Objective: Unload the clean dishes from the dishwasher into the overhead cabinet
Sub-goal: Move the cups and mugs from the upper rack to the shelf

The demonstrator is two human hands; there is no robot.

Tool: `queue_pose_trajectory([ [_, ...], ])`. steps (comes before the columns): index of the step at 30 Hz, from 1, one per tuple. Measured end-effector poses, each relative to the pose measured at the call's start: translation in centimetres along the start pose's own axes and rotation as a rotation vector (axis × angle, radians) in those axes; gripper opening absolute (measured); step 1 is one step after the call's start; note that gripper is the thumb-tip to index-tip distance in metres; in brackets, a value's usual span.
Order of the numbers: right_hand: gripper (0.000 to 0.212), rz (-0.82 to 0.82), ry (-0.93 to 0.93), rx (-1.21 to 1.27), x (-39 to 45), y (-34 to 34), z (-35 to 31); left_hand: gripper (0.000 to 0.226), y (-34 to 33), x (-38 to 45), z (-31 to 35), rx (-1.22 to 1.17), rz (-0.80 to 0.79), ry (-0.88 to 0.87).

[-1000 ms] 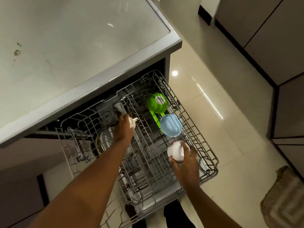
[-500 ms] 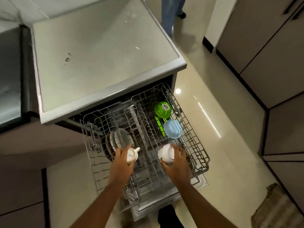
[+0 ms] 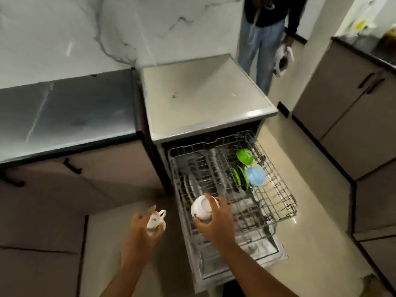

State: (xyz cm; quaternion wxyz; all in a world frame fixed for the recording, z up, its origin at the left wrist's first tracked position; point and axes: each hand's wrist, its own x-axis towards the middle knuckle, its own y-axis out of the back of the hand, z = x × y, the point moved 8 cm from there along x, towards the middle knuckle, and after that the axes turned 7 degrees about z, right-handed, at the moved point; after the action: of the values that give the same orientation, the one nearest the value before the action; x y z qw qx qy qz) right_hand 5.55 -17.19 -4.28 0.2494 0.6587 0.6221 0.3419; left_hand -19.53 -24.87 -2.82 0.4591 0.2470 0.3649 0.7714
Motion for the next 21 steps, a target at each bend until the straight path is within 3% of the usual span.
queue_pose_trajectory([
  [5, 0.075, 0.009, 0.174, 0.053, -4.0, -2.1, -14.1, 0.067, 15.7, -2.4, -3.7, 0.113, 0.215, -0.07],
  [12, 0.079, -0.065, 0.4, 0.058, -5.2, -3.1, -32.2, 0.077, 32.9, -2.6, -7.8, 0.17, 0.426, -0.02],
  [21, 0.074, 0.075, 0.653, 0.134, 1.8, -1.5, -49.3, 0.06, 45.6, 4.2, -8.7, 0.314, 0.615, -0.064],
])
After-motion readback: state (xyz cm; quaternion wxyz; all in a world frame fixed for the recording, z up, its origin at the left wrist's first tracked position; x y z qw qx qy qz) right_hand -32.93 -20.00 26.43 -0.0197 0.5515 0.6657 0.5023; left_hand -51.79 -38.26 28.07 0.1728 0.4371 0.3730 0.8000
